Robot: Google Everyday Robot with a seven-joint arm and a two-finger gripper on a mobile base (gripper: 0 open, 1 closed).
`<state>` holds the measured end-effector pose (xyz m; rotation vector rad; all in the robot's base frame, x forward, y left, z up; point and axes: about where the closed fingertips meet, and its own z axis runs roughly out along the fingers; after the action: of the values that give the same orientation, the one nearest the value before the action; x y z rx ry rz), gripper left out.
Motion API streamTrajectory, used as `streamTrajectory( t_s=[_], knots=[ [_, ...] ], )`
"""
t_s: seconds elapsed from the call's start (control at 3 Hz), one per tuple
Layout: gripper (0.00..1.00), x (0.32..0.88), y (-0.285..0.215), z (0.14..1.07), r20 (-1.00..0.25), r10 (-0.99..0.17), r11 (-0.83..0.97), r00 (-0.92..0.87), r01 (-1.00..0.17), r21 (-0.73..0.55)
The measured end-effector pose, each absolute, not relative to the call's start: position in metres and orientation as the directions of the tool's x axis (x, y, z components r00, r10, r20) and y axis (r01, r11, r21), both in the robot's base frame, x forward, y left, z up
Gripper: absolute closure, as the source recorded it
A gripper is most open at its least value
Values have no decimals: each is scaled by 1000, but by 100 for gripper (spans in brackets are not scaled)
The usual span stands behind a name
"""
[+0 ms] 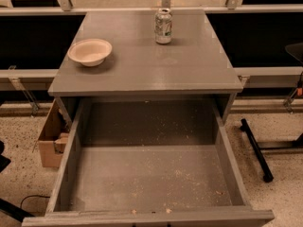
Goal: Close top drawer
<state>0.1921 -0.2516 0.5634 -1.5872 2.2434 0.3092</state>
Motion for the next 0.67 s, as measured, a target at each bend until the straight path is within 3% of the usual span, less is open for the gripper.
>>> streamTrajectory(
  t_s=[0.67],
  knots=[
    [100, 232, -198, 519, -509, -843, 215, -176, -976, -18]
  ],
)
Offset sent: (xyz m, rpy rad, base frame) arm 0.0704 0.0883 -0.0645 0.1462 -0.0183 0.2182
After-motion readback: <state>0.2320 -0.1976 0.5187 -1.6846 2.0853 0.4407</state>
